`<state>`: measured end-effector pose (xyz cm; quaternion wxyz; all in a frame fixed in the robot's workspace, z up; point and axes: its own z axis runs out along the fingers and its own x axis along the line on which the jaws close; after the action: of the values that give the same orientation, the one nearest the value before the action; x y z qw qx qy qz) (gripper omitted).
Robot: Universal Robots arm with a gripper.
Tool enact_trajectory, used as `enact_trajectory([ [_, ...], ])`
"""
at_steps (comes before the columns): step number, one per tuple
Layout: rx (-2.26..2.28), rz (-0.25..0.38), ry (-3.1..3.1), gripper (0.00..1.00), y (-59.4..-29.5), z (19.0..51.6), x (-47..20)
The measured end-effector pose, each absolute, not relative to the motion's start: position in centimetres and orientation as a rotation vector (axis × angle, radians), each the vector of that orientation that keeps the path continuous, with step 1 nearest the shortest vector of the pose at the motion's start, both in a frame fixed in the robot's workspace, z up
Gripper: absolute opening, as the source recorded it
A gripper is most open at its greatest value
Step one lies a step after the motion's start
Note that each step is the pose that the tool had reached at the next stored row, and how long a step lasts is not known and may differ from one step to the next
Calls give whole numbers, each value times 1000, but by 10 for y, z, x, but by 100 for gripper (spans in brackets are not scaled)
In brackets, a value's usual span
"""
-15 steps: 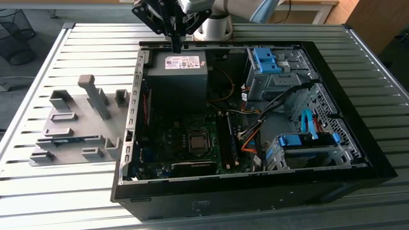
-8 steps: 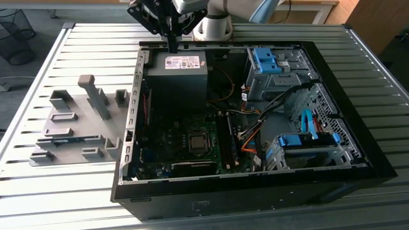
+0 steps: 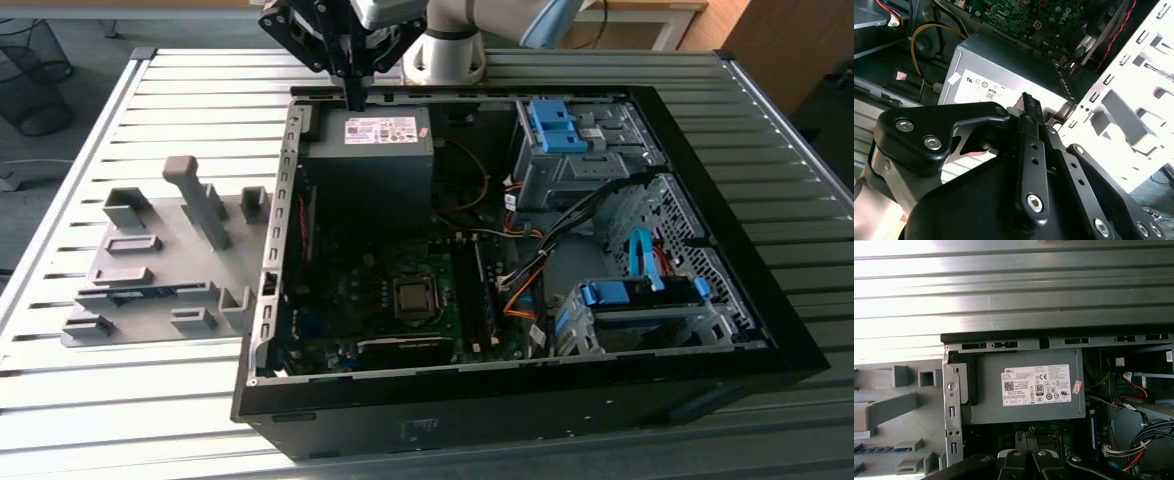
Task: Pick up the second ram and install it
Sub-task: 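Reach for the second ram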
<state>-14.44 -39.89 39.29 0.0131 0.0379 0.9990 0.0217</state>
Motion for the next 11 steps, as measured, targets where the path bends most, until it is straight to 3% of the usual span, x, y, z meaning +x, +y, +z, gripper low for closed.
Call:
enact_trajectory([
  [11,118,68,3113,10,-399,392,-149],
])
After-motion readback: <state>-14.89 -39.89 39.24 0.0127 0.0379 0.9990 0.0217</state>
